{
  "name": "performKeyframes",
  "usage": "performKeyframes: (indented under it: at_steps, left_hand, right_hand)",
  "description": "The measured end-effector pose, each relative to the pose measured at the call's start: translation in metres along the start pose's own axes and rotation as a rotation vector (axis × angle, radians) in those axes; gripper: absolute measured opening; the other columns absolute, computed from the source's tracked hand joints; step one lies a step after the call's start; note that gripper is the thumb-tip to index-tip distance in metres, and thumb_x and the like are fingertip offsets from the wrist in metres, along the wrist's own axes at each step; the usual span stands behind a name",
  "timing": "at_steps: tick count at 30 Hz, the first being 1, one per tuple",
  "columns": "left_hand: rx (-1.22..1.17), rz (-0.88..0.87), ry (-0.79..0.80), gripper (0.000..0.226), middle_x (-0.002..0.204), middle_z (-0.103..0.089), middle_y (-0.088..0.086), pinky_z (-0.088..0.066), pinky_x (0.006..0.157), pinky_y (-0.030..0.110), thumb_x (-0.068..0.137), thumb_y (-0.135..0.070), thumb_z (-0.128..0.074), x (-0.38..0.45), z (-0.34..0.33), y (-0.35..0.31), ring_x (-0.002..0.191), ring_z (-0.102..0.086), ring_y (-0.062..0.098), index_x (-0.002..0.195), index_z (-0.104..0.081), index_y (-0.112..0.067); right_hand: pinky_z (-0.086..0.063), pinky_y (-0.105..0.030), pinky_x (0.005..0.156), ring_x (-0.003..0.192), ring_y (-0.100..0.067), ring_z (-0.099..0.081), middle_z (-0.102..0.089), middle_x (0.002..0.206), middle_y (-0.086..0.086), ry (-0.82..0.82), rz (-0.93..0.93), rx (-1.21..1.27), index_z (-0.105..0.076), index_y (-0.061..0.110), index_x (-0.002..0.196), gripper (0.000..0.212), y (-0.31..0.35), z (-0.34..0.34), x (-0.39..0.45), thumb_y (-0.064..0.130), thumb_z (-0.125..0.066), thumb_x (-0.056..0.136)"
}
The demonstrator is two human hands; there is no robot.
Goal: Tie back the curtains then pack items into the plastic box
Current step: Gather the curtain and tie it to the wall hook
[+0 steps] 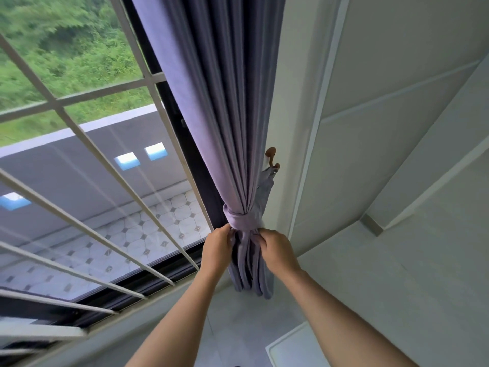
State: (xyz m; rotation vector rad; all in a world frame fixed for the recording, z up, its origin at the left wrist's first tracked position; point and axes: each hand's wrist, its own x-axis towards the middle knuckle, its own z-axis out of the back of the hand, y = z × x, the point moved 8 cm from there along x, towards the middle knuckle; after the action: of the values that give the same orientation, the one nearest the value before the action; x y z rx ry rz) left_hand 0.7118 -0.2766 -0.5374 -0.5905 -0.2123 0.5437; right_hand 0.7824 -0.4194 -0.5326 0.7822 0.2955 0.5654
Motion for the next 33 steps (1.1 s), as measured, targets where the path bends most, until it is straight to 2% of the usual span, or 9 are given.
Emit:
performKeyframes:
  at_steps: [4,7,9,12,15,20,24,29,33]
  left_hand:
    - [0.016,0.017,0.035,0.006,0.066,-0.058,0.009,-0.035,0.054,0.034,0.086,-0.006,-0.049,0.010,0.003,-0.005,0.060,-0.048,0.031,0.082,-0.053,-0.008]
    - [-0.151,-0.036,-0.130,0.025,0.092,-0.058,-0.001,-0.047,0.068,0.029,0.087,-0.020,-0.055,-0.009,0.029,-0.025,0.080,-0.055,0.017,0.110,-0.046,-0.019]
    - [-0.270,-0.079,-0.335,0.027,0.096,-0.049,-0.001,-0.044,0.073,0.024,0.085,-0.029,-0.055,-0.027,0.057,-0.042,0.084,-0.050,0.014,0.107,-0.044,-0.018]
    - [-0.236,-0.128,-0.495,0.028,0.091,-0.047,-0.004,-0.041,0.071,0.023,0.088,-0.044,-0.051,-0.028,0.085,-0.069,0.079,-0.047,0.012,0.099,-0.045,-0.019]
    - [-0.108,-0.153,-0.498,0.035,0.088,-0.047,-0.006,-0.040,0.070,0.025,0.090,-0.052,-0.048,-0.011,0.094,-0.090,0.075,-0.046,0.012,0.092,-0.047,-0.018]
    - [-0.084,-0.231,-0.462,0.022,0.076,-0.048,0.000,-0.045,0.065,0.036,0.098,-0.023,-0.034,-0.008,0.092,-0.088,0.066,-0.044,0.019,0.082,-0.044,-0.013]
    - [-0.247,-0.228,-0.375,0.021,0.093,-0.058,0.005,-0.045,0.067,0.028,0.097,-0.018,-0.034,-0.001,0.100,-0.077,0.080,-0.053,0.020,0.100,-0.052,-0.008]
    - [-0.214,-0.188,-0.328,0.017,0.077,-0.048,-0.009,-0.039,0.056,0.021,0.097,-0.027,-0.050,-0.001,0.095,-0.068,0.066,-0.047,0.007,0.083,-0.043,-0.019]
    - [-0.155,-0.183,-0.262,0.013,0.093,-0.053,-0.008,-0.047,0.062,0.023,0.091,-0.024,-0.058,-0.013,0.064,-0.045,0.079,-0.055,0.011,0.098,-0.048,-0.019]
  right_hand:
    - [-0.037,-0.030,0.061,0.085,-0.033,-0.062,-0.068,0.092,-0.010,0.064,0.011,-0.181,-0.065,0.012,0.095,0.021,0.014,0.015,0.008,0.026,-0.050,0.093]
    - [-0.043,-0.026,0.065,0.083,-0.018,-0.061,-0.066,0.093,0.004,-0.159,0.058,-0.118,-0.063,0.019,0.099,0.018,0.035,0.056,0.000,0.028,-0.054,0.086]
    - [-0.043,-0.017,0.065,0.080,-0.008,-0.058,-0.064,0.089,0.009,-0.323,0.195,-0.015,-0.060,0.019,0.100,0.019,0.060,0.082,-0.009,0.034,-0.054,0.090]
    - [-0.036,-0.006,0.064,0.077,-0.004,-0.054,-0.062,0.089,0.007,-0.393,0.368,-0.027,-0.057,0.016,0.097,0.026,0.094,0.097,-0.006,0.040,-0.046,0.095]
    - [-0.044,-0.019,0.061,0.076,-0.015,-0.057,-0.062,0.089,-0.003,-0.392,0.410,-0.160,-0.055,0.012,0.097,0.024,0.109,0.098,0.003,0.031,-0.040,0.100]
    - [-0.036,-0.022,0.062,0.074,-0.011,-0.048,-0.057,0.087,0.004,-0.320,0.424,-0.163,-0.053,0.015,0.102,0.023,0.101,0.086,-0.003,0.027,-0.034,0.101]
    - [-0.037,-0.023,0.058,0.068,-0.010,-0.048,-0.057,0.082,0.004,-0.286,0.444,-0.134,-0.048,0.021,0.104,0.015,0.104,0.078,-0.002,0.028,-0.035,0.103]
    - [-0.048,-0.023,0.061,0.077,-0.011,-0.060,-0.060,0.089,0.007,-0.186,0.218,-0.079,-0.053,0.024,0.097,0.017,0.080,0.060,-0.001,0.040,-0.046,0.094]
    - [-0.045,-0.029,0.067,0.089,-0.028,-0.062,-0.064,0.096,-0.004,0.056,-0.104,-0.206,-0.058,0.017,0.097,0.017,0.039,0.019,-0.005,0.030,-0.053,0.086]
